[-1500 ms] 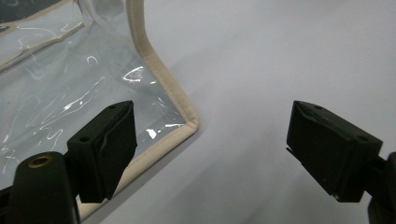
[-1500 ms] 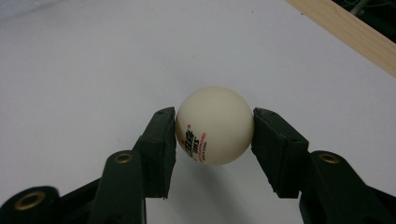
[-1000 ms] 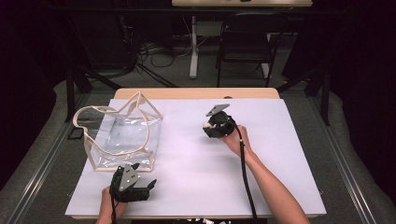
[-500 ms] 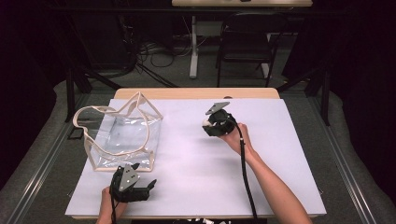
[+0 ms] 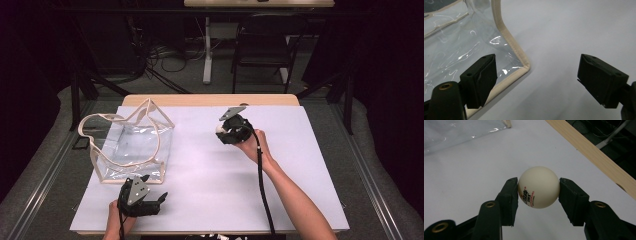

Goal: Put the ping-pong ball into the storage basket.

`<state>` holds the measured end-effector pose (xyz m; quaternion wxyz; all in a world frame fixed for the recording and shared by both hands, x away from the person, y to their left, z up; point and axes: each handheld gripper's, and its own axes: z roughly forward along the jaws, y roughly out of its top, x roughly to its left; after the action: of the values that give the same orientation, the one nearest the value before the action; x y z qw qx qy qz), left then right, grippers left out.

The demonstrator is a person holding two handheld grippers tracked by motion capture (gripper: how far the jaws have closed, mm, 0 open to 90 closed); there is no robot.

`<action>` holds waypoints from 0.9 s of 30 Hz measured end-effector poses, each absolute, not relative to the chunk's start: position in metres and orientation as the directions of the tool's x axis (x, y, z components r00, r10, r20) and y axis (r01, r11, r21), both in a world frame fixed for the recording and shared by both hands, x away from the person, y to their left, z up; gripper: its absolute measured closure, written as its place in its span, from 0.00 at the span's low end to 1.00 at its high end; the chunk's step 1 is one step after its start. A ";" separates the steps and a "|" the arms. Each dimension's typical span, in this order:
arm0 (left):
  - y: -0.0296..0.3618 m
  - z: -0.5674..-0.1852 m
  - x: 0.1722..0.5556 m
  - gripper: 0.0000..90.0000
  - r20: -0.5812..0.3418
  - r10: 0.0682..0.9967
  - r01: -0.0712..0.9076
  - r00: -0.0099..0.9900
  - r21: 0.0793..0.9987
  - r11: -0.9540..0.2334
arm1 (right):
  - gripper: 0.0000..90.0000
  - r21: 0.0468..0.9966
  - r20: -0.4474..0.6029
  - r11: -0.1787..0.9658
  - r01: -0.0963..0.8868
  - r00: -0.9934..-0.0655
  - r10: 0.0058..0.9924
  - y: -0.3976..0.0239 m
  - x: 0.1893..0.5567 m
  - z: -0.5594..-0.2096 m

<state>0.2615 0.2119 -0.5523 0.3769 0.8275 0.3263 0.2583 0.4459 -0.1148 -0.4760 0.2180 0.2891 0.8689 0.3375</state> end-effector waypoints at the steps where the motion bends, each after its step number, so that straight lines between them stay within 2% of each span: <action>1: 0.212 -0.552 0.261 0.18 0.180 0.734 0.345 0.654 0.793 -0.502 | 0.56 0.713 -0.185 0.606 0.353 -0.738 0.648 -0.115 0.446 -0.475; 27: 0.212 -0.552 0.262 0.18 0.178 0.734 0.346 0.655 0.793 -0.501 | 0.56 0.714 -0.208 0.621 0.325 -0.748 0.630 -0.112 0.442 -0.454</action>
<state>0.2616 0.2116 -0.5525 0.3782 0.8274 0.3263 0.2569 0.4423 -0.1118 -0.4545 0.2258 0.2741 0.8714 0.3384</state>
